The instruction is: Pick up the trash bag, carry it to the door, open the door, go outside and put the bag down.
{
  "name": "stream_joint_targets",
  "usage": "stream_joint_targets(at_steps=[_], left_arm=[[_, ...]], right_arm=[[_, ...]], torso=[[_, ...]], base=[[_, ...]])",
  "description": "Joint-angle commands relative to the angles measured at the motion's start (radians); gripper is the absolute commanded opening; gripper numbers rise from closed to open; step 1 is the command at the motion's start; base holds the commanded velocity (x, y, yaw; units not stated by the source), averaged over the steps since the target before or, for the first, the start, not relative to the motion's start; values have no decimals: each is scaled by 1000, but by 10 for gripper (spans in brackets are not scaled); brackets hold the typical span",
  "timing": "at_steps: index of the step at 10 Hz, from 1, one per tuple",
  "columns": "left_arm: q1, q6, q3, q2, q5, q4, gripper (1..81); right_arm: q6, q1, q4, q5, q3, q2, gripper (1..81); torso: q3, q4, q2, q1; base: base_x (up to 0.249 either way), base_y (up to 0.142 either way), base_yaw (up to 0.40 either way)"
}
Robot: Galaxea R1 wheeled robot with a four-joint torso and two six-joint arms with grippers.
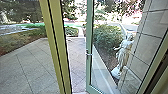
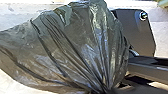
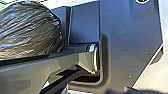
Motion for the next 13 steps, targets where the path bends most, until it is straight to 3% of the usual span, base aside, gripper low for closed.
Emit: stream_joint_targets(at_steps=[1,13], left_arm=[[-35,6,4,-5,62,9,10],[-35,6,4,-1,62,9,10]], right_arm=[[-5,39,-3,-66,13,18,811],[-9,28,-5,-74,-6,25,811]], torso=[[0,0,0,0],[0,0,0,0]], base=[[0,-152,0],[0,-145,0]])
